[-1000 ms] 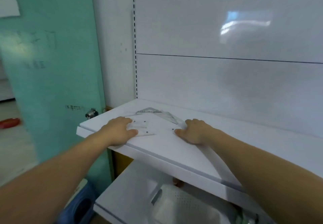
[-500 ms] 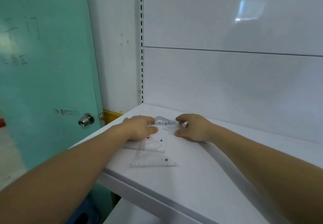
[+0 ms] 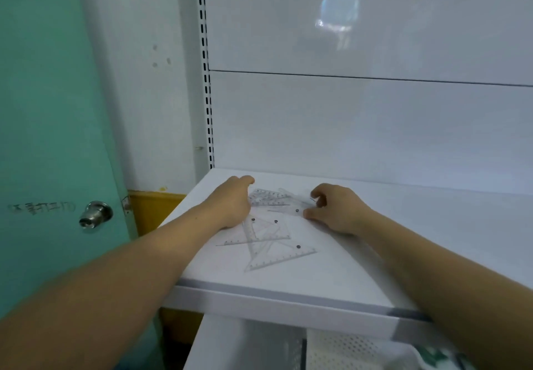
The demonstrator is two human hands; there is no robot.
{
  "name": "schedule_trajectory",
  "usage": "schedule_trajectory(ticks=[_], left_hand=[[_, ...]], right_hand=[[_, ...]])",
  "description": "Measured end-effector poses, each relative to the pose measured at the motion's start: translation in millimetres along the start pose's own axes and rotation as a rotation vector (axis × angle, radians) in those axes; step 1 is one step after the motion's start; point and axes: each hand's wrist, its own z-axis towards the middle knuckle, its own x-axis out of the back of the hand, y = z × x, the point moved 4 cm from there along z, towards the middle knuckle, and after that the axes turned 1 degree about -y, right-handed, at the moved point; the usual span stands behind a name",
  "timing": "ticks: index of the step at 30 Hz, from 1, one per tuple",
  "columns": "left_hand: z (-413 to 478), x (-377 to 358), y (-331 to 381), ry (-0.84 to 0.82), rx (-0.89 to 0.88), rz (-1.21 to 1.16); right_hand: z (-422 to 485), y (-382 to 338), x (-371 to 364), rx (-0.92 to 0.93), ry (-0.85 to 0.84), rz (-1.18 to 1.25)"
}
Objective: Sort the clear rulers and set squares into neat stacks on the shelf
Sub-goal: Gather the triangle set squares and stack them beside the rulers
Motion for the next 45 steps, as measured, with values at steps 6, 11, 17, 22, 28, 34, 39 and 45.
schedule_trajectory(ticks=[6,11,17,22,28,34,39,45], left_hand=[[6.9,0.3,-12.2,0.008,0.071,0.003],[4.7,-1.7,-13.6,0.118,0.101,-0.103],[1.2,1.6,-10.9,0.274,0.033,-0.144],[-5.4,8.7,-10.1,0.400,0.056,-0.406],[-7.1,8.5,-4.7,0.386,0.052,-0.451],[-7.2,1.3,-1.5,0.255,0.006,-0.454],[-10.3,7.7,10.6,0.209,-0.045,-0.476],[-18.2,18.0,27.7,0.118,-0.127,-0.453]], right_hand=[[-15.3,8.2,7.5,0.057,0.157,0.106],[-13.8,7.5,10.9,0.108,0.157,0.055],[-10.1,-2.6,3.9,0.121,0.015,-0.044],[-14.9,-4.0,2.5,0.120,-0.009,0.043],[-22.1,-8.6,10.5,0.198,0.097,0.022],[-23.6,-7.7,10.3,0.186,-0.048,0.143],[-26.0,-15.8,20.7,0.171,-0.005,0.148],[-46.0,-8.3,37.2,0.085,0.082,0.040]])
